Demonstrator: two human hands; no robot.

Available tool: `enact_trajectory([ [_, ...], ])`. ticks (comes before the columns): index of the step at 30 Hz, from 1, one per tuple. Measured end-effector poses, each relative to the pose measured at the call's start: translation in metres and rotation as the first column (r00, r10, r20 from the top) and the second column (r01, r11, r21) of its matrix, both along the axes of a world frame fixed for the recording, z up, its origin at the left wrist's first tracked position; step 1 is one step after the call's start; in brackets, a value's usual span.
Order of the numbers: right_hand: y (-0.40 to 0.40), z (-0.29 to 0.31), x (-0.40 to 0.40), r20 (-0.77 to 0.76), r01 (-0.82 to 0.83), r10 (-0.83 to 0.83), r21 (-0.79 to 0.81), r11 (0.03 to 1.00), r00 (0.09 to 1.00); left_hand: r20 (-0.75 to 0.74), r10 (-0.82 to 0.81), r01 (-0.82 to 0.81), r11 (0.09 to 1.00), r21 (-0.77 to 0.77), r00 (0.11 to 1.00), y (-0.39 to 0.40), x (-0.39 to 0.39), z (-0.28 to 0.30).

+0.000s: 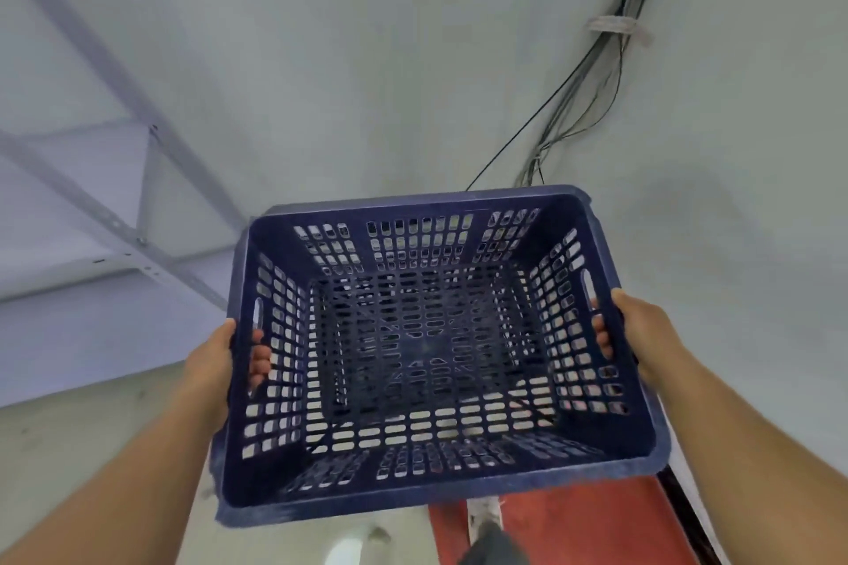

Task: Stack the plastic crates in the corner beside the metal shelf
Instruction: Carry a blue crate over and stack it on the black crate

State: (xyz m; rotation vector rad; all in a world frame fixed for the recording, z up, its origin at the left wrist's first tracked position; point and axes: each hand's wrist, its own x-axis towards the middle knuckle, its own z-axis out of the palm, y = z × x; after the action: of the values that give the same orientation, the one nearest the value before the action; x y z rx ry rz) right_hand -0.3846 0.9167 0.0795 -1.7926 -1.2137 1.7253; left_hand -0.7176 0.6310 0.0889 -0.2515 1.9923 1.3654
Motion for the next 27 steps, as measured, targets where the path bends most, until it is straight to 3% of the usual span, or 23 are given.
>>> enact_trajectory([
  [14,0.127,-0.066,-0.083,0.077,-0.2,0.202,-0.025,0.979,0.976,0.08,0.164,-0.16,0.986,-0.055,0.983,0.076,-0.031,-0.072],
  [27,0.141,-0.105,-0.099,0.106,-0.152,0.155,-0.035,0.988,0.982,0.092,0.166,-0.158,0.983,-0.091,0.982,0.101,-0.051,-0.113],
])
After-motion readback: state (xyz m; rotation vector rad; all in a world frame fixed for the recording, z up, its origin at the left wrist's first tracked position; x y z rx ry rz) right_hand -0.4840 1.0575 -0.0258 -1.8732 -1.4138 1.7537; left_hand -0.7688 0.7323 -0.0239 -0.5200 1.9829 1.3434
